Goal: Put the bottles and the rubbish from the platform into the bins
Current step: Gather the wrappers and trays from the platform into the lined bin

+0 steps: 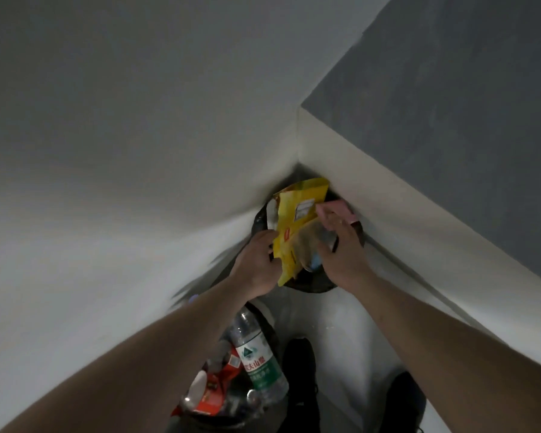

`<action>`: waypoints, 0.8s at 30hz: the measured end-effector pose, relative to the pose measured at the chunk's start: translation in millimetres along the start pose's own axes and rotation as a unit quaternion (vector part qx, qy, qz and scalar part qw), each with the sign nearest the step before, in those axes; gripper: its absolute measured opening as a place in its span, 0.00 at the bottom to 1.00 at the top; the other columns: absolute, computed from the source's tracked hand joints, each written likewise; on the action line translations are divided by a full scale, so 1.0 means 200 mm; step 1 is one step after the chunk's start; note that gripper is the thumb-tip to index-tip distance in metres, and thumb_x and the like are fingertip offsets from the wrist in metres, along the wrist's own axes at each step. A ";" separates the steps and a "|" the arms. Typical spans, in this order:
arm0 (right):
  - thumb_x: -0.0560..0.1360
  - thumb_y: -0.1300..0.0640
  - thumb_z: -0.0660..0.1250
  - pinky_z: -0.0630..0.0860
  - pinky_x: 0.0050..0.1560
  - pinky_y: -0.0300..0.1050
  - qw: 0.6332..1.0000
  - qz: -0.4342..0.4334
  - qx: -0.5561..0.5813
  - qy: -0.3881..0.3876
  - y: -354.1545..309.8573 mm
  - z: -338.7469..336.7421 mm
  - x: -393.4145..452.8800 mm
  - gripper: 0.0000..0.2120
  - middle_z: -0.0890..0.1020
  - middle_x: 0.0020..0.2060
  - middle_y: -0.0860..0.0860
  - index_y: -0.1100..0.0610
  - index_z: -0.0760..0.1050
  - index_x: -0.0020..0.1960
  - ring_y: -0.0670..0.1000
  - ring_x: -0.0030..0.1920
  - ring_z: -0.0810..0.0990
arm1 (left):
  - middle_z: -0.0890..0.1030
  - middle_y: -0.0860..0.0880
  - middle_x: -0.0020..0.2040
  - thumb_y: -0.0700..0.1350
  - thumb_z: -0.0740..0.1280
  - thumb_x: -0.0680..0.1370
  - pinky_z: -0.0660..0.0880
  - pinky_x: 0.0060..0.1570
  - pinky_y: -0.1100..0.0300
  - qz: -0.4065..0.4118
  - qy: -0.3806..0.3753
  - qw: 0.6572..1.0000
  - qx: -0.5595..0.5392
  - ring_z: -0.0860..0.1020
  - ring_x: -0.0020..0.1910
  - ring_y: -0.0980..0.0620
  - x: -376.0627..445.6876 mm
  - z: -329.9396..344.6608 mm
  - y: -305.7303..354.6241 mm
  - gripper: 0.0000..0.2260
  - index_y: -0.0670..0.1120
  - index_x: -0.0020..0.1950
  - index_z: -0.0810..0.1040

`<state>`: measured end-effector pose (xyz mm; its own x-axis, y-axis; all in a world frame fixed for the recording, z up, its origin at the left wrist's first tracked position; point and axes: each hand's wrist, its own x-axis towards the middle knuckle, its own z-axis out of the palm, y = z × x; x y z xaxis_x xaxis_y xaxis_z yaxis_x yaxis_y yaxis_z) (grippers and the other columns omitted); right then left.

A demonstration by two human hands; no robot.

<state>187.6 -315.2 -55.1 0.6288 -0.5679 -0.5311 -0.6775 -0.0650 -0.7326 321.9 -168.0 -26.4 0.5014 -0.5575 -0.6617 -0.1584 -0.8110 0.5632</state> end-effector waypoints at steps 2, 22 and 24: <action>0.80 0.55 0.67 0.67 0.73 0.52 0.998 0.047 -0.038 0.000 0.04 0.03 -0.02 0.32 0.59 0.78 0.52 0.48 0.58 0.80 0.58 0.75 0.65 | 0.72 0.55 0.72 0.50 0.62 0.76 0.73 0.68 0.50 -0.022 -0.020 0.999 0.040 0.73 0.70 0.52 0.00 0.01 -0.01 0.27 0.53 0.76 0.67; 0.76 0.58 0.68 0.71 0.69 0.53 0.982 0.132 -0.126 -0.045 0.19 -0.11 -0.14 0.33 0.58 0.78 0.53 0.53 0.61 0.78 0.59 0.72 0.69 | 0.70 0.47 0.71 0.49 0.71 0.73 0.72 0.64 0.47 0.057 0.061 0.922 0.378 0.69 0.67 0.42 0.25 0.02 0.19 0.33 0.49 0.76 0.63; 0.77 0.58 0.68 0.71 0.68 0.53 0.979 0.145 -0.131 -0.056 0.23 -0.11 -0.17 0.33 0.56 0.79 0.53 0.54 0.59 0.79 0.60 0.72 0.68 | 0.77 0.48 0.62 0.49 0.69 0.75 0.74 0.60 0.49 0.110 0.040 0.900 0.421 0.73 0.61 0.44 0.24 0.04 0.19 0.18 0.51 0.65 0.76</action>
<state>125.8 -316.5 -61.6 0.4232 -0.5014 -0.7547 -0.8992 -0.1306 -0.4175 332.4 -227.5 -40.7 0.4332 -0.7331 -0.5243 -0.8322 -0.5487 0.0795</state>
